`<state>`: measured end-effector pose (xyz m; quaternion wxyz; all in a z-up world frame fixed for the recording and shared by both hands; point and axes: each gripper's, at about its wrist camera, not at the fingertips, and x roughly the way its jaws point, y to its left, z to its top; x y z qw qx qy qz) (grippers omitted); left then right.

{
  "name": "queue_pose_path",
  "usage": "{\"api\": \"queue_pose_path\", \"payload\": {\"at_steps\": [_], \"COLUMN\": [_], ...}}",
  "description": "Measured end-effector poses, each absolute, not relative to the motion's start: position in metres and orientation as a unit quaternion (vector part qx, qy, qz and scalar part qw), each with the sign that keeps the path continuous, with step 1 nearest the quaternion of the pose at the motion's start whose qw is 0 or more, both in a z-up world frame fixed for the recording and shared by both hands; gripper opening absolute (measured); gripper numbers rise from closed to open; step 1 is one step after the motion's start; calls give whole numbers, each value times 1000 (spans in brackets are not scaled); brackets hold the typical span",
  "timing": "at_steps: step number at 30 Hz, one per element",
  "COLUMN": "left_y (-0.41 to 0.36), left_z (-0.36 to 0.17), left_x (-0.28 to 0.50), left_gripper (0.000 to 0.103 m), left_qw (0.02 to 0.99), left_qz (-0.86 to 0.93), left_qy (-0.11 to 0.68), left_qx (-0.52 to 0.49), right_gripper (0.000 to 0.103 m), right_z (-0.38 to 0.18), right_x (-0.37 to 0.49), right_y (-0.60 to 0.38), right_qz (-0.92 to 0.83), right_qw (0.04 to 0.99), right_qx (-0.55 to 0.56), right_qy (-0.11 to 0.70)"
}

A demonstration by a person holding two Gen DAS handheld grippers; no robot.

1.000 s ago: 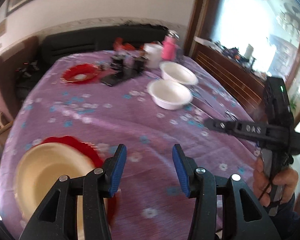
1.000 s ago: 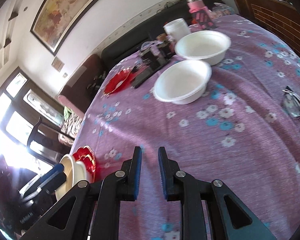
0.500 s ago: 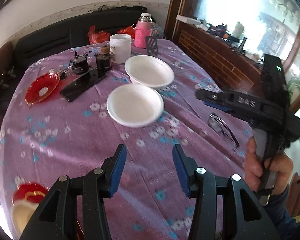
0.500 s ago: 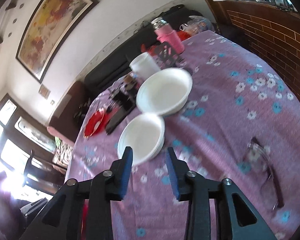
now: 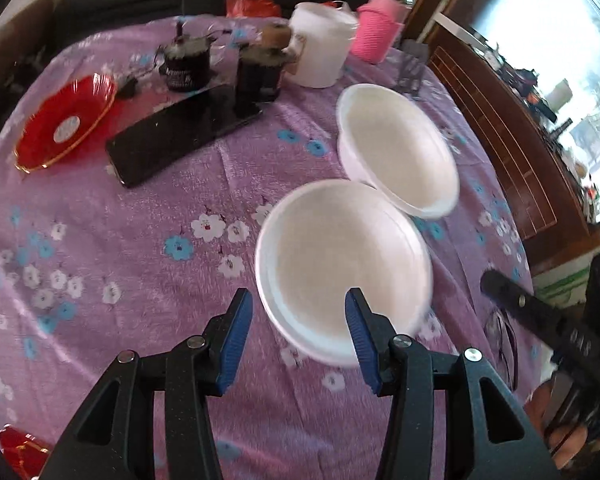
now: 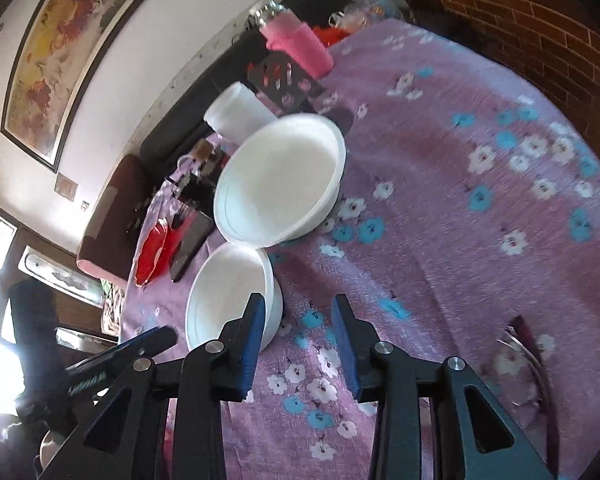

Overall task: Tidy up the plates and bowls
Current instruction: 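Move the right tool to a white foam bowl and grasp its rim, then lift the white foam bowl with the right tool and carry it to the stack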

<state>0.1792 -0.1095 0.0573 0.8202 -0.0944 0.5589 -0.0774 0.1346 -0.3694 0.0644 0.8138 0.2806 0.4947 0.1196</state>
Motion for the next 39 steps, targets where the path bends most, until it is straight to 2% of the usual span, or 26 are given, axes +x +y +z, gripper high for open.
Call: {"api": "queue_pose_path", "payload": {"at_steps": [5, 10, 12, 13, 23, 30, 33, 39], "left_y": [-110, -111, -111, -111, -120, -114, -117, -113], "left_z": [40, 33, 34, 35, 47, 36, 34, 57], "left_x": [195, 197, 196, 194, 182, 185, 182, 162], "left_gripper": [44, 35, 33, 33, 31, 31, 13, 13], "left_qw": [816, 817, 818, 817, 826, 819, 818, 833], "left_qz": [-69, -64, -67, -71, -78, -79, -86, -93], "left_qy": [567, 567, 566, 565, 555, 565, 566, 544], "left_qx": [-95, -84, -84, -85, -60, -66, -55, -48], "right_gripper": [37, 35, 14, 12, 11, 13, 11, 11], "right_z": [54, 46, 43, 43, 49, 40, 41, 59], "right_x": [143, 148, 148, 147, 139, 144, 143, 126], "right_y": [-346, -329, -324, -322, -321, -323, -318, -314], "right_qz": [138, 138, 134, 138, 125, 129, 130, 135], "right_qw": [810, 814, 817, 816, 828, 821, 825, 833], "right_qx": [259, 234, 218, 216, 224, 233, 215, 216], "right_qy": [509, 514, 516, 518, 499, 505, 506, 491]}}
